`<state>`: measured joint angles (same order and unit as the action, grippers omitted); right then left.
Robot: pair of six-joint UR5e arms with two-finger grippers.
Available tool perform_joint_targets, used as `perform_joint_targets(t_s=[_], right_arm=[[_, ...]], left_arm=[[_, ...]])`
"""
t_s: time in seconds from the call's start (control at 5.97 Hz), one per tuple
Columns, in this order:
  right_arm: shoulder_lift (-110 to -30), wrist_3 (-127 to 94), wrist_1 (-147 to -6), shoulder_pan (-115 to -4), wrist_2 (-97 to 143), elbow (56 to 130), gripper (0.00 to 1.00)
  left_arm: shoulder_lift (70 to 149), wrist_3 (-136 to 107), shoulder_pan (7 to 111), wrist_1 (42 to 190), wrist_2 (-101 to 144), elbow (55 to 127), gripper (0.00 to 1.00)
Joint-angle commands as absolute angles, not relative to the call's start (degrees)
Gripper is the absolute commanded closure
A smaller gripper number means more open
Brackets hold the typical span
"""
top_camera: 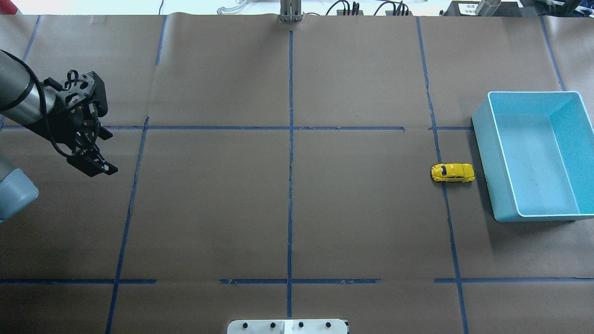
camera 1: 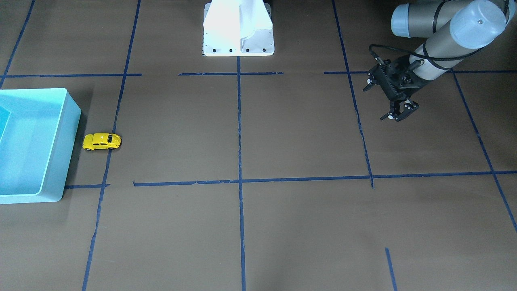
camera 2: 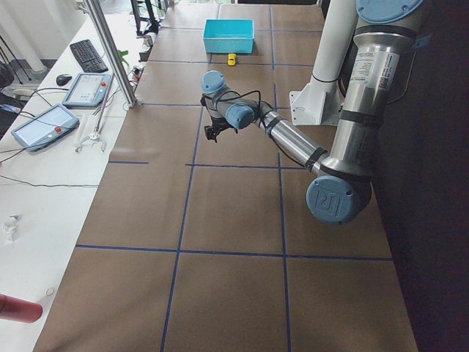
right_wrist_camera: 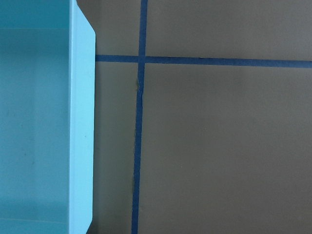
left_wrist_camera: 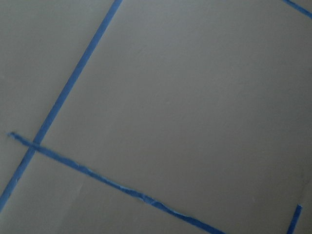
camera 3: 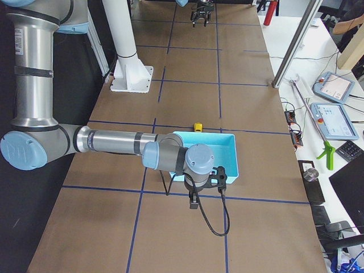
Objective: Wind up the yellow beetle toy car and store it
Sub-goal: 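Withdraw the left arm while the released car rolls toward the bin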
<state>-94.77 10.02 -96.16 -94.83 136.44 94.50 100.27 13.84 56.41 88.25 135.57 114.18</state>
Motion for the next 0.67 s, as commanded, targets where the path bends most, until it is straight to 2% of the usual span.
perform_joint_targets(t_s=[0.0, 0.34, 0.5], right_arm=[[-94.57, 10.28, -96.07, -94.83, 136.49, 94.57, 0.0], [-94.4, 11.16, -95.28, -94.75, 136.41, 97.1, 0.0], [-94.66, 11.16, -89.97, -94.05, 136.58, 99.21, 0.0]], left_arm=[[100.02, 13.8, 62.63, 77.04, 135.0, 115.32, 0.0], [94.77, 13.54, 68.79, 76.9, 128.61, 113.65, 0.0], [92.75, 10.14, 72.21, 76.9, 128.5, 112.95, 0.0]])
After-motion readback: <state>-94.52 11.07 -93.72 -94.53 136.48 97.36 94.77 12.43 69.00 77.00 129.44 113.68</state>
